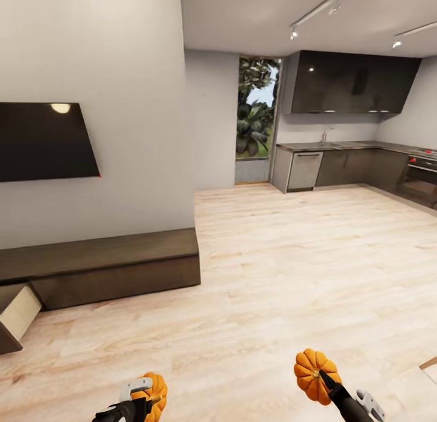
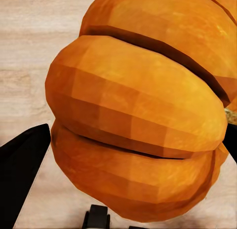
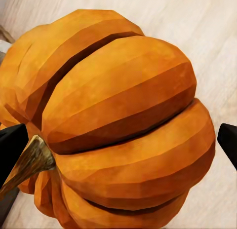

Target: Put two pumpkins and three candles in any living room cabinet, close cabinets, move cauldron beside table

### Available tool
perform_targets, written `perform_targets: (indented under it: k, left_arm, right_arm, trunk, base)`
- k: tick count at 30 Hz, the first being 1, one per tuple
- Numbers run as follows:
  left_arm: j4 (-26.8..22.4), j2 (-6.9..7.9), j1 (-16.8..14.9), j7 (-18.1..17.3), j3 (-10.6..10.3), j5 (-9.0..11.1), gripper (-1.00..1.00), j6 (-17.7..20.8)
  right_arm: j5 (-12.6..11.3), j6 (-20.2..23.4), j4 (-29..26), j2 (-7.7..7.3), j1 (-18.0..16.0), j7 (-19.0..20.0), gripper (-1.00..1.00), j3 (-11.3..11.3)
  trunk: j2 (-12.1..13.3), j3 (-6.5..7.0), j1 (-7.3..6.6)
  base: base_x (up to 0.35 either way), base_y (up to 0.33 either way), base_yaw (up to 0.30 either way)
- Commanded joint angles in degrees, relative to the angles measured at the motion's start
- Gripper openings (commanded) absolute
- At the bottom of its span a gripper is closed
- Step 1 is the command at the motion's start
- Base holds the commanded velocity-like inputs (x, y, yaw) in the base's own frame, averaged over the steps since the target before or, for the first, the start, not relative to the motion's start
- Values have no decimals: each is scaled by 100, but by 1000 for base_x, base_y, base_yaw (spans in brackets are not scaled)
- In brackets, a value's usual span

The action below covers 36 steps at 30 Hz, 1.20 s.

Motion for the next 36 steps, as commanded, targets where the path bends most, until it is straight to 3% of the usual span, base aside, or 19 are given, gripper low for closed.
perform_targets:
  k: [1,24,36]
  left_arm:
    - [-23,7,-2,62,-47,36,-100,27]
    - [-23,1,-2,62,-50,44,-100,30]
    - [-22,6,-2,58,-46,45,-100,22]
  right_arm:
    - [-39,-28,0,-1,-6,16,-100,22]
    - [-31,-28,0,43,-6,16,-100,31]
    - [-30,-28,-6,43,-6,16,-100,31]
  trunk:
    - [-4,-6,3]
    - [-4,-6,3]
    - [-4,-6,3]
  base:
    - [275,185,0]
    - [275,184,0]
    - [326,25,0]
